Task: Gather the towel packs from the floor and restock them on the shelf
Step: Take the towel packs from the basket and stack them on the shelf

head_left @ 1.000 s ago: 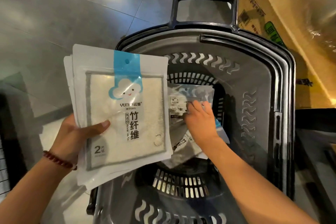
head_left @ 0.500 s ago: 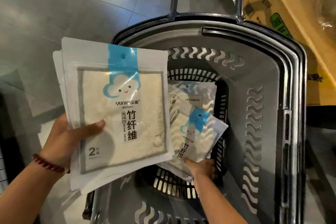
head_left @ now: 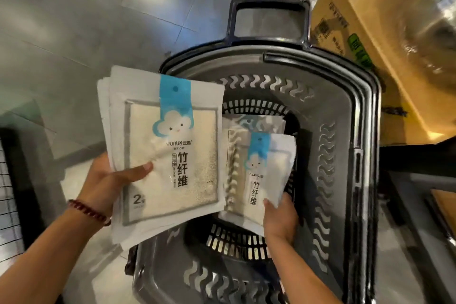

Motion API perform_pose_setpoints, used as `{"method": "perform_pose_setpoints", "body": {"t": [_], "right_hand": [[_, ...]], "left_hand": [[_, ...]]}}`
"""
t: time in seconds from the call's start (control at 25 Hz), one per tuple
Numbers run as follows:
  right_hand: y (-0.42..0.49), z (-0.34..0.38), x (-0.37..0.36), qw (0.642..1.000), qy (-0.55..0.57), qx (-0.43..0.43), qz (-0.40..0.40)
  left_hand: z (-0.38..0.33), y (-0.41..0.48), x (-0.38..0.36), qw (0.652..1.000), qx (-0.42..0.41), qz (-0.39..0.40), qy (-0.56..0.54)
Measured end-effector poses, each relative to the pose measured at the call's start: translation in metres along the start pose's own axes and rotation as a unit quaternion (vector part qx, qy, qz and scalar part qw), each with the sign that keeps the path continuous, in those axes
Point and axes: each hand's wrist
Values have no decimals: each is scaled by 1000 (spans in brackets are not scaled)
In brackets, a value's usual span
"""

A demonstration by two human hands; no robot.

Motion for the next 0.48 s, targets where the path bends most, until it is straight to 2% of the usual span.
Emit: {"method": "perform_pose_setpoints", "body": {"t": [0.12,0.2,0.36,0.48], "right_hand": [[-32,39,45,989,-28,134,57],[-53,63,76,977,6,195,85],[-105,133,144,965,159,167,125],[-160,197,207,944,217,216,122]], "left_hand": [[-32,-30,8,1000,14,6,-19],[-61,-52,17,999,36,7,-39],[-148,-105,44,998,-3,22,-64],[-218,-146,71,993,-38,36,-101]]}}
Point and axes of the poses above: each hand's wrist, its own y-axis towards the middle knuckle, its own x-axis out of the back of the hand, z = x × y, and after that the axes turned 13 degrees about y, right-handed
